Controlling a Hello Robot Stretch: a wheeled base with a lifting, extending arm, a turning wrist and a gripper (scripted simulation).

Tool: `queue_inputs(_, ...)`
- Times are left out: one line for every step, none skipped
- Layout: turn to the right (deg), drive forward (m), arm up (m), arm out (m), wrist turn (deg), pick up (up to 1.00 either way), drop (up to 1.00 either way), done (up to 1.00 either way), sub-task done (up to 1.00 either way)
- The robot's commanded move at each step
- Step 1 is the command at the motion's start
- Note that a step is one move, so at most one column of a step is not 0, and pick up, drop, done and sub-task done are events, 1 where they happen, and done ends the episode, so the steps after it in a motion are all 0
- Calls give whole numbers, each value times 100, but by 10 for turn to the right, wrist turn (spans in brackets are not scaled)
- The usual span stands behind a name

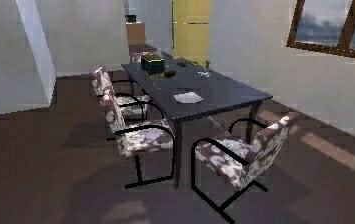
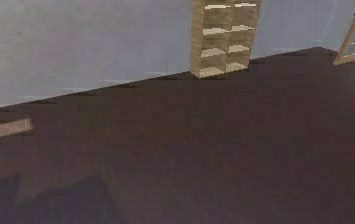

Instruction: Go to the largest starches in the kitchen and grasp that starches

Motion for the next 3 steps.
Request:
queue_inputs(-60, 0, 0, 0, 0, 0, 0, 0, 0)
queue_inputs(0, 15, 0, 0, 0, 0, 0, 0, 0)
queue_inputs(-450, 0, 0, 0, 0, 0, 0, 0, 0)
